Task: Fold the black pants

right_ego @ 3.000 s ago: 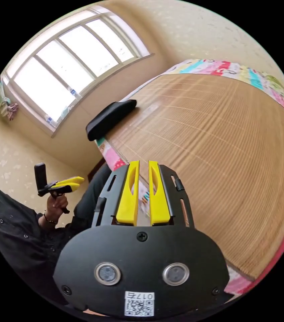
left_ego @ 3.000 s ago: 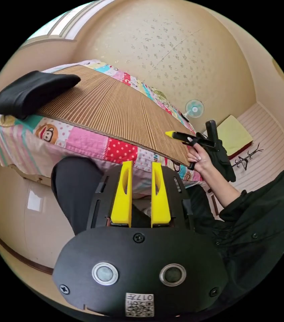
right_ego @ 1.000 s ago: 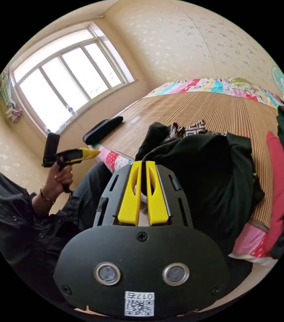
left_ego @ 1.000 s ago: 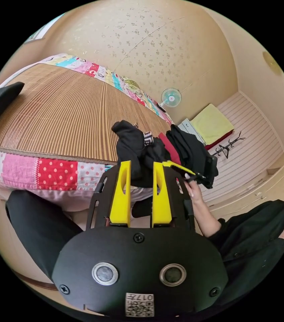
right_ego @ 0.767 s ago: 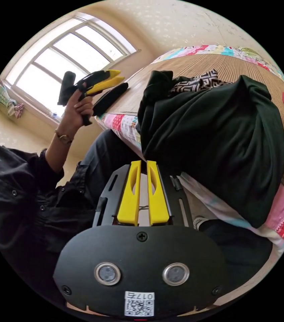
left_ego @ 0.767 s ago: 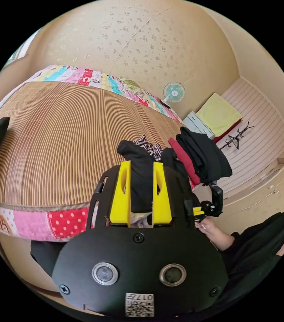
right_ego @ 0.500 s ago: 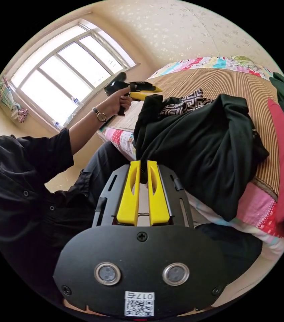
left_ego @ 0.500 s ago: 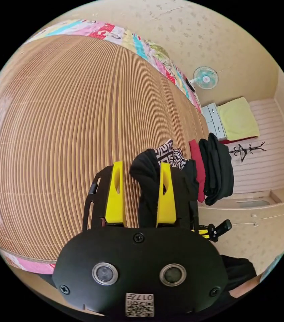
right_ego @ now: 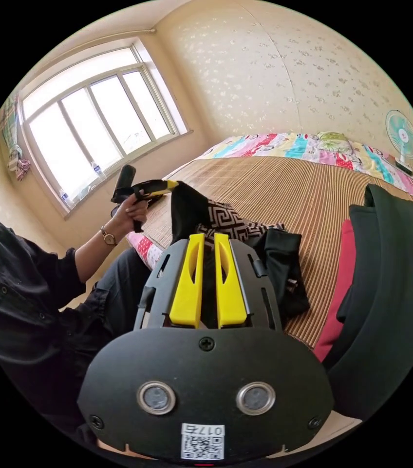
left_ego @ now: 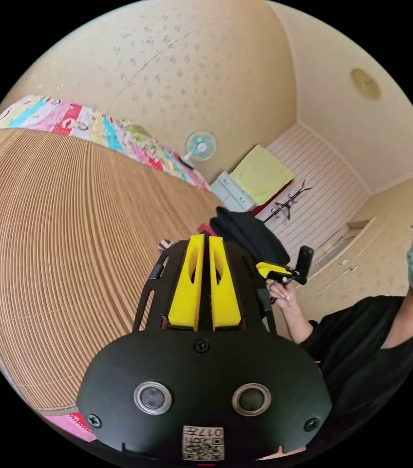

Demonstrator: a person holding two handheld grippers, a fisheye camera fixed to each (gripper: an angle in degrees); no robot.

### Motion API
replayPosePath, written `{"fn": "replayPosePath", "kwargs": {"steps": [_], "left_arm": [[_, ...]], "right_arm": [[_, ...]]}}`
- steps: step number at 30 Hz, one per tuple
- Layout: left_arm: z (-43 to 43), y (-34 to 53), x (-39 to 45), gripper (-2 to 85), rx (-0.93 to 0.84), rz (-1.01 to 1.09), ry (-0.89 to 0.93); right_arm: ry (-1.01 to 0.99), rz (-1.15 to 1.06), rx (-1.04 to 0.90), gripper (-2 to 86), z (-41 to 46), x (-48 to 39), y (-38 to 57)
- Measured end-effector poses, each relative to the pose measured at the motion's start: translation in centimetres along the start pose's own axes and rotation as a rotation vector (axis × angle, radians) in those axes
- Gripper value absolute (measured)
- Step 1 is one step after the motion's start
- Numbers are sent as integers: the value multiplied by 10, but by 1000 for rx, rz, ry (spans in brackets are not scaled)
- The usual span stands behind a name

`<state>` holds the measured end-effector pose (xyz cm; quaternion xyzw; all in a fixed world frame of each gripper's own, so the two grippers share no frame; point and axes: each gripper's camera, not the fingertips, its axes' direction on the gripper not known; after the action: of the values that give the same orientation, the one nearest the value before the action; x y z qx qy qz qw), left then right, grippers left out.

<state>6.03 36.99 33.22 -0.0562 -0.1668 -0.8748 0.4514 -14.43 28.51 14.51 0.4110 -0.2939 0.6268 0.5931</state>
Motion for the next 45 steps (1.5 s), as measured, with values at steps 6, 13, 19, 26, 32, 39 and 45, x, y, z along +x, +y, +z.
{"fn": "replayPosePath", "kwargs": {"steps": [6,13,19,26,32,39,45], "left_arm": [[-50,88,-9,1,90,-162,86],[-79,160,-7,2,151,-333,-7],[-70,166,9,3,111,-346,-23],[-53,172,43,5,115,-362,-42],[-46,183,79,1,114,-370,-69],[-92,161,163,-4,328,-175,48],[-153,114,275,-4,523,158,122]], "right_arm": [[83,21,-346,61,106,-13,12],[111,78,-549,39,126,-61,54],[-336,33,-304,39,58,-72,29],[282,85,-487,74,122,16,-56],[385,87,-709,38,205,24,-28],[390,-48,-110,23,27,-111,-36],[-34,-206,500,20,-162,-156,17]]}}
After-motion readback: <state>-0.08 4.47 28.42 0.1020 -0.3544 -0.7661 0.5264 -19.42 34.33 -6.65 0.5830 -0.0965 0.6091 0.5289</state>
